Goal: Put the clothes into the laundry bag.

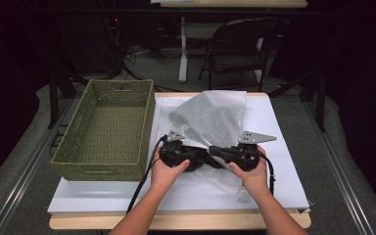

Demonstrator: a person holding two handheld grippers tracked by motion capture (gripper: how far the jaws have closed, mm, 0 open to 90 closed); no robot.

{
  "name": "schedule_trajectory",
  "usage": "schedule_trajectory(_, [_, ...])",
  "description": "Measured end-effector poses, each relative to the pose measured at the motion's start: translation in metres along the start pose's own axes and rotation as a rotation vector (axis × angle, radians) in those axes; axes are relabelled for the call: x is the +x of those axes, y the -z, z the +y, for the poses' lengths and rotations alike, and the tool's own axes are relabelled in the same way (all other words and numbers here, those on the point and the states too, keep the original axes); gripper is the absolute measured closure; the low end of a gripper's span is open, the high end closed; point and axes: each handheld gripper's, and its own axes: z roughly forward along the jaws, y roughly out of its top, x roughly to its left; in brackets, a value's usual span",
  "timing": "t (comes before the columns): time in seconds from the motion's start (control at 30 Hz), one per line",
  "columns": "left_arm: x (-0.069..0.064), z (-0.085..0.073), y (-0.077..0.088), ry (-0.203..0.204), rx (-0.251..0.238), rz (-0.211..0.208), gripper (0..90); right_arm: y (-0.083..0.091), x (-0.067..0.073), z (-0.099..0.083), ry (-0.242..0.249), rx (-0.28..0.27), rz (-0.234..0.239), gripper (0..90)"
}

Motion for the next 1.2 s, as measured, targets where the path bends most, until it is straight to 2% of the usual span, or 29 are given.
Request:
schedule_trajectory(0.3, [-0.004,-0.012,0.000,-0.010,0.023,-0.014,37.4,0.000,0.000,-0.001,-0.005,0.004,-0.001,90.0])
schedule_trajectory(0.57, [-0.006,-0.019,-0.004,-0.036,0.054,0.026,36.4,0.000,0.001,-0.001,-0.002,0.009,0.000,90.0])
schedule_trajectory(0.87, [-0.003,-0.024,-0.019,0.002,0.091,0.020,35.7,-0.001,0.002,-0.002,0.005,0.010,0.001,90.0])
schedule_trajectory(1.0, [-0.005,-0.026,-0.025,-0.015,0.110,0.036,38.8,-0.001,0.002,-0.002,0.005,0.014,0.002,90.0])
schedule_trajectory(1.1, [-0.006,-0.027,-0.028,-0.032,0.116,0.056,44.8,-0.001,0.002,-0.003,0.004,0.018,0.004,90.0])
schedule_trajectory(1.2, [-0.008,-0.028,-0.028,-0.071,0.121,0.081,52.6,-0.002,0.002,-0.004,-0.001,0.017,0.003,90.0])
